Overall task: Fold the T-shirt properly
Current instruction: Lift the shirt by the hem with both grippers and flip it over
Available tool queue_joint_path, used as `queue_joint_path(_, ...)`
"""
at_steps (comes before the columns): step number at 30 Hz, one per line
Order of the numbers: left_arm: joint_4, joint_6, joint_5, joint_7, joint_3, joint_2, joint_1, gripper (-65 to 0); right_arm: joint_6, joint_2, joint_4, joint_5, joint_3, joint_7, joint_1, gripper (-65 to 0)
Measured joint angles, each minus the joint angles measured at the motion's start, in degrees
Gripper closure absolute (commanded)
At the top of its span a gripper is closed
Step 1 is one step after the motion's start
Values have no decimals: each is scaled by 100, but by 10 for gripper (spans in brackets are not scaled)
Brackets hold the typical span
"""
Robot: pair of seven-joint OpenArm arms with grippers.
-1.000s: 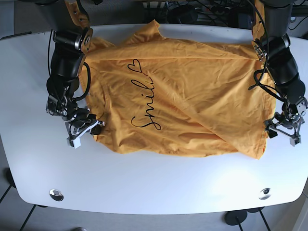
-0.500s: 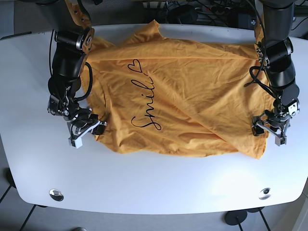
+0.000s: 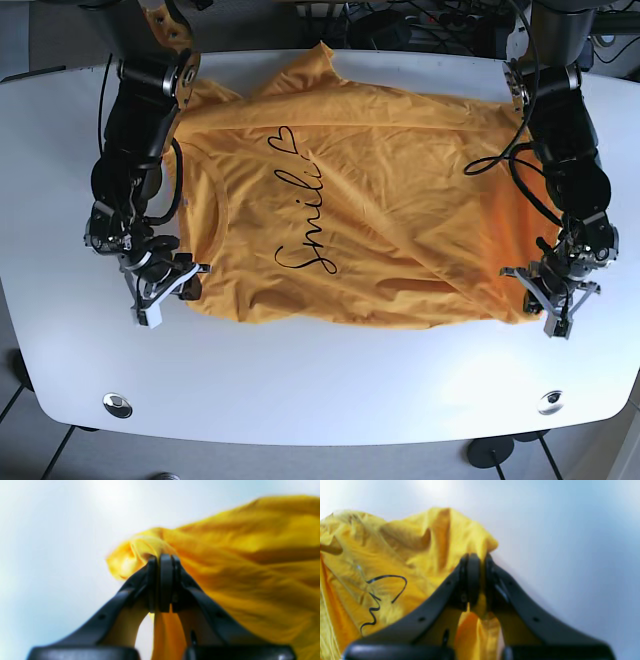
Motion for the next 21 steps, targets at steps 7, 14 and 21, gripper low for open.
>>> queue_joint_path(7,1241,-28,22,905,37,205,-796,-1,63,391,297,4,-26,-542,1322,-19)
queue_joint_path(14,970,-20,37,938,133,-2,-3029,-1,87,852,-199,39,-461,-881,3637,-19)
queue_joint_path(21,579,-33,-11,898,446,-321,-4153,-1,90,929,-258,48,-433,-1587,4767,-19)
